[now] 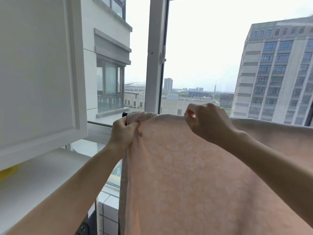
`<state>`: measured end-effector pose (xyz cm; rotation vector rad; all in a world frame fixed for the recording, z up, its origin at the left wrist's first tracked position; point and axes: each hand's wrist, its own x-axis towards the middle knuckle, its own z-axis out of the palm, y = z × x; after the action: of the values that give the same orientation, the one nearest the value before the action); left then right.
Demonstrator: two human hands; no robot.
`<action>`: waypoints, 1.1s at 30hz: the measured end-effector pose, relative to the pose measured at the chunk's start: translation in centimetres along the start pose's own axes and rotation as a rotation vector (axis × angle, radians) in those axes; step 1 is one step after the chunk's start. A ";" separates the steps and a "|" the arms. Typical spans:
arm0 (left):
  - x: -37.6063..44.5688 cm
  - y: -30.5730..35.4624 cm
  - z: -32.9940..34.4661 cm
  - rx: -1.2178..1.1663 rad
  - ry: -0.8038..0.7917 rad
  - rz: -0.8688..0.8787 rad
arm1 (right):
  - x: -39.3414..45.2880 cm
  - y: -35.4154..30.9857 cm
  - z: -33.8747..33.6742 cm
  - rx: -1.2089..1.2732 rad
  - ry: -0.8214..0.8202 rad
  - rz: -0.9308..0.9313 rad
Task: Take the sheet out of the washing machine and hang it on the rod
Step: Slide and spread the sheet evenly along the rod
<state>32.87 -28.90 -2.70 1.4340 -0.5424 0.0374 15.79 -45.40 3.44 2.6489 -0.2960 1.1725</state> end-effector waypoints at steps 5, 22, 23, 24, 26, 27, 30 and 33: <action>0.2 0.0 0.4 0.004 -0.014 0.008 | -1.5 1.7 -0.9 0.005 -0.016 0.002; -1.8 2.0 1.9 0.001 -0.162 -0.025 | 2.3 -4.0 2.1 -0.001 0.013 -0.134; -1.8 2.0 1.8 0.006 -0.163 -0.020 | 2.6 -4.4 2.3 0.003 0.005 -0.146; -1.9 2.0 1.8 0.003 -0.167 -0.018 | 2.8 -4.7 2.4 0.012 -0.001 -0.158; -2.0 2.0 1.7 -0.030 -0.175 -0.020 | 3.0 -5.1 2.5 0.025 -0.009 -0.175; -2.0 2.0 1.7 -0.046 -0.170 -0.025 | 3.1 -5.2 2.5 0.028 -0.009 -0.180; -1.6 1.8 1.3 -0.009 -0.100 -0.025 | 2.8 -5.1 2.3 0.025 -0.003 -0.198; -1.4 1.4 0.9 -0.006 -0.052 -0.020 | 2.1 -4.3 1.7 0.011 -0.013 -0.206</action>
<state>30.88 -29.13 -1.87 1.4377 -0.5709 -0.0173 19.51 -42.01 3.34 2.6219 -0.0173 1.0936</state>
